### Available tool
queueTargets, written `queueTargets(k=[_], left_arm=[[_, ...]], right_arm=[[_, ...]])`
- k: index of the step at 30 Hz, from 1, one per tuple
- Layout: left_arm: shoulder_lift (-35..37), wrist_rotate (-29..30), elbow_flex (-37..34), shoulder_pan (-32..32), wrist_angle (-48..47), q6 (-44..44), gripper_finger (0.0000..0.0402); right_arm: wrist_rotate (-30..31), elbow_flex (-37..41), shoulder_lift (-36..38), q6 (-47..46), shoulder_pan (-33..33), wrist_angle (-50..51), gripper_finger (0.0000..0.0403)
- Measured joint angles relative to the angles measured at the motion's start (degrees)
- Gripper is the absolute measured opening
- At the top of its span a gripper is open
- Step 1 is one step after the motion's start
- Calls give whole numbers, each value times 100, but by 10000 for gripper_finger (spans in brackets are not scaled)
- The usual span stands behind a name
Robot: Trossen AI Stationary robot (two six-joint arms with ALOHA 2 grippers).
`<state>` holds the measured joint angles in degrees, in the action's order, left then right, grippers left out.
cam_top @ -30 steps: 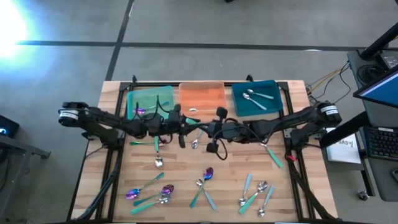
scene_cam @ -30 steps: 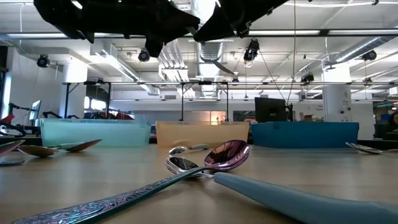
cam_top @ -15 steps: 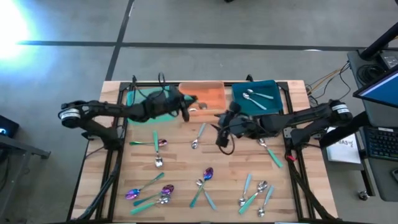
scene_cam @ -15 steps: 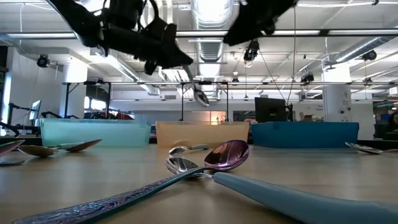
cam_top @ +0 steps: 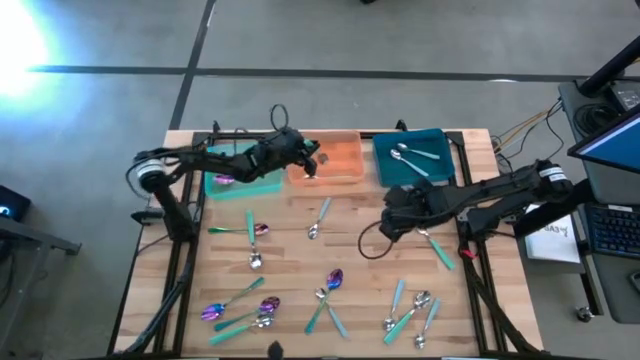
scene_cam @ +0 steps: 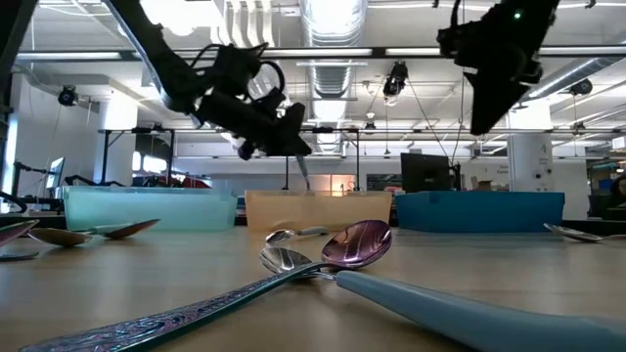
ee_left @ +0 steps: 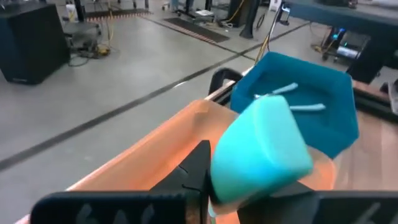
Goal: Sort silverware by color (type)
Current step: Put the green spoon into the orange bin, then put the blue spoon into the green bin
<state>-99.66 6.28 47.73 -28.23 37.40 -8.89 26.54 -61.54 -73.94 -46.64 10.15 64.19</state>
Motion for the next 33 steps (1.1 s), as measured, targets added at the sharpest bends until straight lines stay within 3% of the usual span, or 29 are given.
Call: queueTargets(k=[7, 12, 19, 24, 30, 33], left_arm=[[-344, -990, 586, -17, 8, -75, 72], [-224, -1040, 614, -64, -151, 86, 91], [134, -1005, 579, -230, -1123, 361, 102], [635, -1063, 575, -253, -2398, 766, 102], [1709, -2017, 571, -139, -4853, 1209, 102], [2234, -2084, 480, 131, -5997, 965, 103]], right_arm=[[-175, 4, -60, -393, 196, 326, 146], [-211, 7, -88, -393, 197, 328, 140], [-211, 23, -93, -348, 197, 320, 132], [-209, 48, -114, -334, 197, 305, 130], [-188, 174, -117, -279, 197, 288, 127], [-61, 278, -117, -281, 197, 267, 128]])
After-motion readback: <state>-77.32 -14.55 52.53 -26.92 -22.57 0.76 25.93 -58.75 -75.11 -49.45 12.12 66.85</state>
